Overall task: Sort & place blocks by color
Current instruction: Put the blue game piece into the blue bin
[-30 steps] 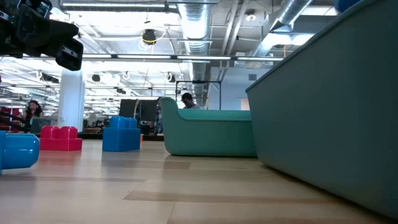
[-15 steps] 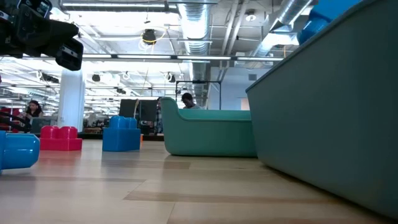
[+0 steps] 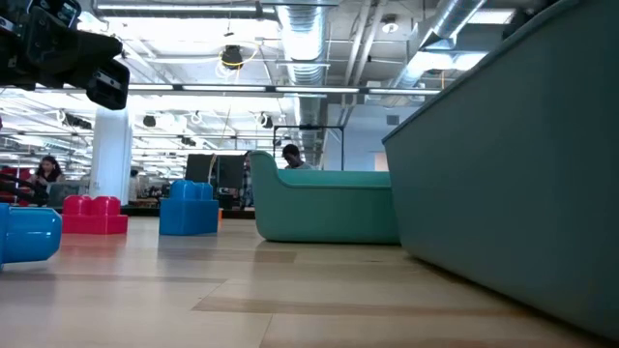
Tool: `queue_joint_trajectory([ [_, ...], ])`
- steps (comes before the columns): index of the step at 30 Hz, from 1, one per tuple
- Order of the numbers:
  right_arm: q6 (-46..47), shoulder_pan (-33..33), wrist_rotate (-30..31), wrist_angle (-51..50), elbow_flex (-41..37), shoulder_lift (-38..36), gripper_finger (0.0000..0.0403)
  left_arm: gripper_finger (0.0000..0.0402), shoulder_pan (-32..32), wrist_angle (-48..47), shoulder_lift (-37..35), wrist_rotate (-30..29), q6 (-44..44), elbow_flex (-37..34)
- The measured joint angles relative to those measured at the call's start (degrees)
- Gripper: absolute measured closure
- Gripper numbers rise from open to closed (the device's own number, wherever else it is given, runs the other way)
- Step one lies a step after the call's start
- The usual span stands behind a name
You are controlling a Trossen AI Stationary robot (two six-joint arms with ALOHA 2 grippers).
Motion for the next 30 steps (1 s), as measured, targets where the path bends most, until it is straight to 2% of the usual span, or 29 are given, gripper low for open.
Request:
queue_joint_trajectory([
  [5, -11.08, 2.65, 8.55, 10.68, 0.0, 0.46, 0.0164, 0.0401, 0.01, 0.01, 0.0, 0.0, 0.0, 0.01],
  [8, -17.34, 4.39, 11.32, 15.41, 0.0, 1.27, 0.017, 0.0401, 0.02, 0.0, -0.02, 0.0, 0.0, 0.02],
  [12, -23.14, 5.06, 11.65, 19.57, 0.0, 1.46, 0.0179, 0.0401, 0.0, 0.0, 0.0, 0.01, 0.0, 0.01],
  [19, -29.45, 3.5, 11.67, 19.81, 0.0, 0.66, 0.0195, 0.0401, 0.02, 0.0, -0.01, 0.0, 0.0, 0.0],
  [27, -30.65, -0.12, 11.23, 17.01, 0.0, 0.66, 0.021, 0.0401, 0.01, 0.0, 0.0, 0.0, 0.0, 0.0],
  [30, -31.6, -1.09, 9.28, 16.64, 0.0, -0.2, 0.0216, 0.0401, 0.02, 0.02, 0.0, -0.08, 0.0, 0.0],
])
